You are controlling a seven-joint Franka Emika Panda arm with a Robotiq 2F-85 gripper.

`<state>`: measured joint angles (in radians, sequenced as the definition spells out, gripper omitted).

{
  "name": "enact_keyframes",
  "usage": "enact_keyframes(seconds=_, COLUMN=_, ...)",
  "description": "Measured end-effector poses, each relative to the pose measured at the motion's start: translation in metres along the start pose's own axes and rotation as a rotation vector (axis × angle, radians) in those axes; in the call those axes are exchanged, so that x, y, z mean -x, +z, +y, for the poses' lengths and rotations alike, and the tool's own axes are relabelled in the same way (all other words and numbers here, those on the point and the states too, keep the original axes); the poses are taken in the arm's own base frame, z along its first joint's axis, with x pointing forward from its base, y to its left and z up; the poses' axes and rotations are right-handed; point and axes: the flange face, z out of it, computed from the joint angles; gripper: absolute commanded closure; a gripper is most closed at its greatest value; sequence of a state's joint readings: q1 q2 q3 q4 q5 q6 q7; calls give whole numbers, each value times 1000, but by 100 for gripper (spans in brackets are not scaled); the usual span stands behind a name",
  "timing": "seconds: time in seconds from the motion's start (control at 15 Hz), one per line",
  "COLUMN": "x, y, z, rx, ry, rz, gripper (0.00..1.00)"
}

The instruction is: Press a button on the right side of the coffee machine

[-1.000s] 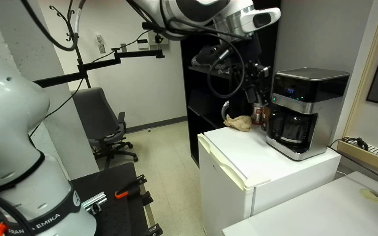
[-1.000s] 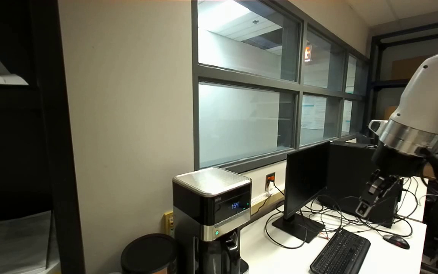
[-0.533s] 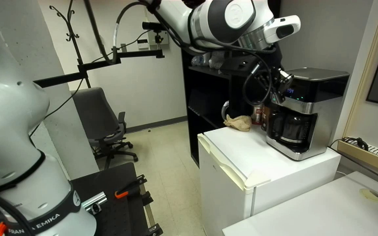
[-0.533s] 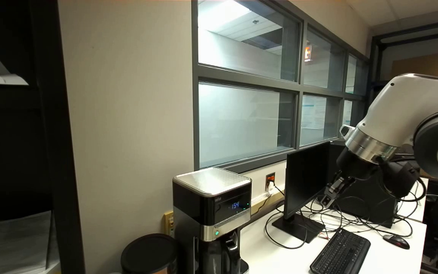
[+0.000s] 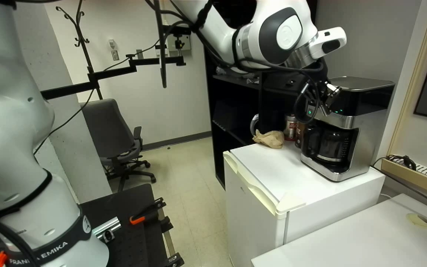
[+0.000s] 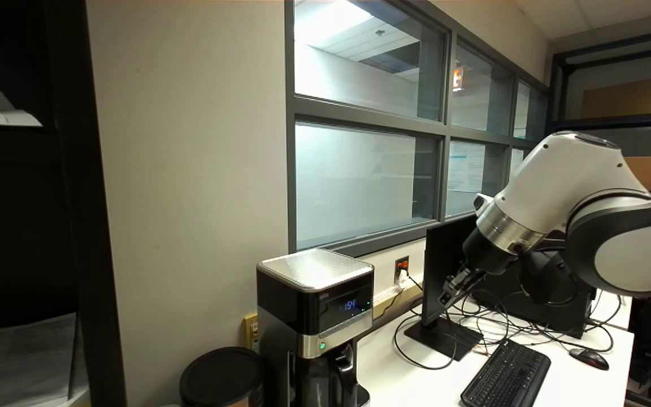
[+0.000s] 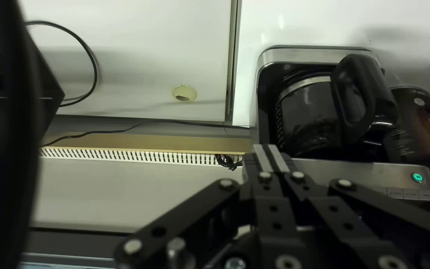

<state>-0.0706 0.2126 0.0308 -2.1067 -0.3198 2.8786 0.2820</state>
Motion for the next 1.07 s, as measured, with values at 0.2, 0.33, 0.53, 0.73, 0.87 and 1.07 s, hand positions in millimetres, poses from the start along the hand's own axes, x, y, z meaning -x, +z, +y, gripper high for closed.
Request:
enact_keyframes(seconds=0.2, x=-7, y=20, z=-11, rx=-8, ry=4, rz=0, gripper=100)
enact_keyframes(seconds=0.33, x=-11, y=32, z=-19, rx=-14, ry=2, rz=-2, gripper=100)
enact_keyframes(seconds=0.53, x=-16, y=46, z=-32, rx=-20, ry=-3, rz=-1, gripper=100)
enact_keyframes(seconds=0.73, x=-23, y=57, z=-42, rx=-25, ry=-15, rz=7, gripper=100)
enact_keyframes(seconds=0.87, x=-29, y=62, z=-48, rx=-26, ry=-23, rz=18, gripper=100)
enact_keyframes(seconds=1.07, x=-37, y=70, z=-53, rx=-23, ry=-36, rz=44, gripper=100)
